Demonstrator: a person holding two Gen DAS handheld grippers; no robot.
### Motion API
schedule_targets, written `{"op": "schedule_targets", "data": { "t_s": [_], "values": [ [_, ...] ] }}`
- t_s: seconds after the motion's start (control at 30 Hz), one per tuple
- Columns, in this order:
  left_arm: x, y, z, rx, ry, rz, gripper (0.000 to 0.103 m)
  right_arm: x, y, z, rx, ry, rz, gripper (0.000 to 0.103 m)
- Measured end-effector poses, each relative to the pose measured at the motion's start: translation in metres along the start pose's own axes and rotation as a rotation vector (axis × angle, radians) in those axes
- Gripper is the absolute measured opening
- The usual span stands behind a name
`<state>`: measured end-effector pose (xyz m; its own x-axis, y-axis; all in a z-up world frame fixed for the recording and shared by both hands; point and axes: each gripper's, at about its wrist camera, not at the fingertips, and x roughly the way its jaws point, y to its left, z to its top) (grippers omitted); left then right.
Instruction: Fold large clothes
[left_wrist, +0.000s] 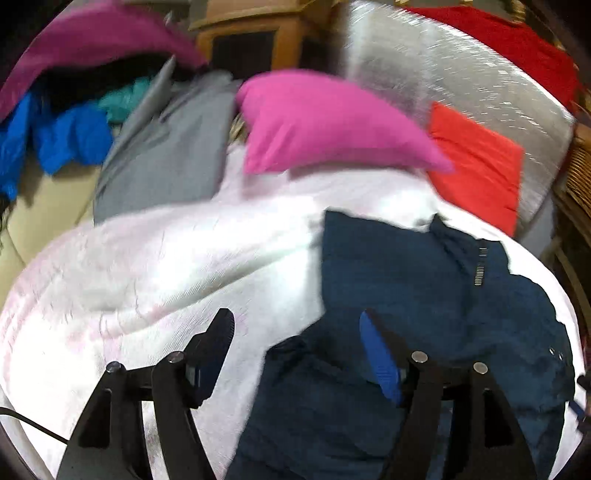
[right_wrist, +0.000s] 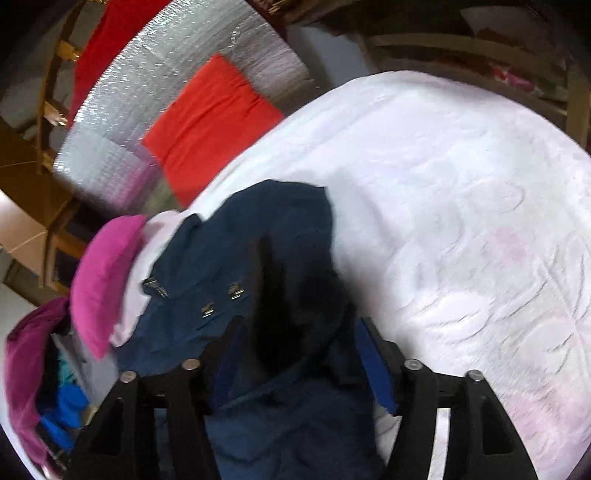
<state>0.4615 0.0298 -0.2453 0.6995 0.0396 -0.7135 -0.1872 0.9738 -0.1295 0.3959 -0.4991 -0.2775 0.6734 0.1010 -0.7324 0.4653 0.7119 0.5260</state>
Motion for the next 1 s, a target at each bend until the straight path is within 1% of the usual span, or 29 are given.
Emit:
{"op": "schedule_targets", "data": {
  "t_s": [0.03,0.07,0.17,0.2,0.3,0.33,0.37,0.4,0.43,0.47,0.53,0.57,0.63,0.67,0.73,0.83,0.87,0.93,1.0],
  "values": [
    [0.010,0.007,0.001,-0.031,0.033,0.001,0.071,0.004,-0.002,0.001,0.005,0.004,-0.001,0.074],
    [0.020,0.012,0.002,-0.054,0.069,-0.017,0.071,0.009,-0.004,0.002,0.011,0.014,0.006,0.075],
    [0.043,0.016,-0.002,-0.093,0.176,-0.091,0.071,0.031,-0.006,0.001,0.032,0.079,0.041,0.075],
    [0.048,0.017,-0.004,-0.104,0.189,-0.097,0.071,0.036,-0.007,0.000,0.034,0.088,0.046,0.075],
    [0.049,0.010,-0.007,-0.079,0.188,-0.079,0.070,0.044,-0.001,-0.002,0.011,0.068,0.035,0.076],
    [0.050,0.008,-0.006,-0.066,0.186,-0.066,0.070,0.044,0.004,-0.003,-0.015,0.058,0.022,0.071],
    [0.049,0.005,-0.007,-0.052,0.184,-0.057,0.066,0.044,0.010,-0.004,-0.052,0.043,0.007,0.060],
    [0.047,0.002,-0.007,-0.043,0.182,-0.057,0.063,0.043,0.015,-0.005,-0.080,0.032,-0.008,0.058],
    [0.045,0.001,-0.006,-0.041,0.179,-0.061,0.058,0.040,0.020,-0.006,-0.100,0.017,-0.023,0.053],
    [0.041,0.000,-0.005,-0.042,0.170,-0.063,0.056,0.035,0.024,-0.006,-0.113,-0.004,-0.027,0.050],
    [0.035,-0.002,-0.002,-0.031,0.136,-0.047,0.057,0.027,0.027,-0.004,-0.125,-0.030,-0.013,0.050],
    [0.036,-0.003,-0.002,-0.020,0.133,-0.035,0.057,0.026,0.028,-0.004,-0.138,-0.038,-0.011,0.050],
    [0.044,-0.006,-0.005,0.011,0.167,-0.004,0.057,0.033,0.024,-0.005,-0.147,-0.018,-0.043,0.050],
    [0.052,-0.007,-0.009,0.019,0.207,-0.004,0.057,0.040,0.021,-0.006,-0.143,0.009,-0.056,0.050],
    [0.055,-0.004,-0.011,0.003,0.228,-0.016,0.057,0.044,0.016,-0.005,-0.114,0.034,-0.041,0.050],
    [0.043,-0.003,-0.005,-0.006,0.193,-0.020,0.057,0.035,0.013,0.000,-0.077,0.043,-0.016,0.052],
    [0.037,-0.002,-0.002,-0.012,0.170,-0.021,0.057,0.033,0.013,0.001,-0.066,0.048,-0.015,0.057],
    [0.023,-0.002,0.004,-0.008,0.123,-0.026,0.058,0.028,0.012,0.002,-0.050,0.055,-0.008,0.062],
    [0.009,-0.006,0.008,0.026,0.070,-0.023,0.058,0.020,0.011,0.003,-0.050,0.038,-0.003,0.064]
  ]
}}
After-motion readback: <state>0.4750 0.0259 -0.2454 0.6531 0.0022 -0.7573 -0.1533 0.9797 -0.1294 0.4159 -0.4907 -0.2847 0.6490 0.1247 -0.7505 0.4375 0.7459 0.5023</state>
